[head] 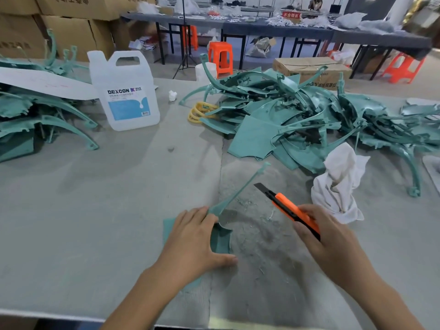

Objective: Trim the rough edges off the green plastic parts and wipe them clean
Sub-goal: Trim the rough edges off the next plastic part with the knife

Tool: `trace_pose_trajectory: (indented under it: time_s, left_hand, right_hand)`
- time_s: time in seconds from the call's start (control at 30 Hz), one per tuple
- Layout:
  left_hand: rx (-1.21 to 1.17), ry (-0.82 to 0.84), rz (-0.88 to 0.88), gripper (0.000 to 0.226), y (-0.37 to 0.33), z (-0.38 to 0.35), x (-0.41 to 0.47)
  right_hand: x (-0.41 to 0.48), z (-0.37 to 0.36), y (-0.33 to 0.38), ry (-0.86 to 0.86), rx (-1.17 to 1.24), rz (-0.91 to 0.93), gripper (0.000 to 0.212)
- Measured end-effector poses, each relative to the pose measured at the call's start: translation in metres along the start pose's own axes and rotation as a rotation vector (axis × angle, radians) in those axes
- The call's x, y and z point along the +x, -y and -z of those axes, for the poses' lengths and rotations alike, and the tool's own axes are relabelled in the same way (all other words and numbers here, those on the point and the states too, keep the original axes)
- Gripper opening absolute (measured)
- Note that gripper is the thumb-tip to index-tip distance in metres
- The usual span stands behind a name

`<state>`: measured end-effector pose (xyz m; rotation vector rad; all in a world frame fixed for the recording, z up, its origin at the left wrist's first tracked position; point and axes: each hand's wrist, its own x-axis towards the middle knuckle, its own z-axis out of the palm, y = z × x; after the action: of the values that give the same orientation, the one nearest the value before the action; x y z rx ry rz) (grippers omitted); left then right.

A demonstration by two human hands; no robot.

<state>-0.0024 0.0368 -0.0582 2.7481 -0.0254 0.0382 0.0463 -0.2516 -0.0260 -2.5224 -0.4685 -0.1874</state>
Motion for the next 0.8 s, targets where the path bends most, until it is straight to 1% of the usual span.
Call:
trace_pose_trajectory:
  time_s: [0.1,0.23,0.3,0.37,0.5,0.57,0.63,0.7,0.8]
  left_hand:
    - [0.023,-0.047,0.009,0.106,-0.002,-0.003,-0.004]
    - [0.068,-0.077,0.009,0.088,-0.005,-0.005,-0.006]
    - [0.072,-0.053,0.025,0.087,-0.005,-0.006,-0.008]
    - [0.066,-0.043,0.043,0.087,-0.001,-0.006,-0.012]
    - [0.076,-0.072,0.104,0.093,0.006,-0.007,-0.026]
    - [0.03,-0.053,0.13,0.094,0.007,-0.008,-0.029]
    - [-0.023,-0.047,0.135,0.085,0.007,-0.009,-0.03]
    - [-0.063,-0.054,0.131,0.075,0.008,-0.009,-0.03]
    - [-0.099,-0.062,0.126,0.072,0.011,-0.011,-0.03]
  right_hand:
    - [-0.003,-0.006,0.023,0.102,-0.046,0.059,0.019]
    - [0.002,-0.02,0.039,0.231,-0.144,0.108,0.023]
    - [0.004,-0.025,0.041,0.272,-0.208,0.121,0.025]
    - [0.004,-0.028,0.041,0.277,-0.202,0.136,0.03]
    - [0.004,-0.03,0.039,0.307,-0.199,0.171,0.051]
    - [0.005,-0.03,0.037,0.299,-0.206,0.169,0.049]
    - [0.007,-0.029,0.036,0.291,-0.216,0.166,0.043]
    - [0.01,-0.028,0.037,0.308,-0.243,0.175,0.044]
    - [0.017,-0.028,0.039,0.307,-0.323,0.17,0.042]
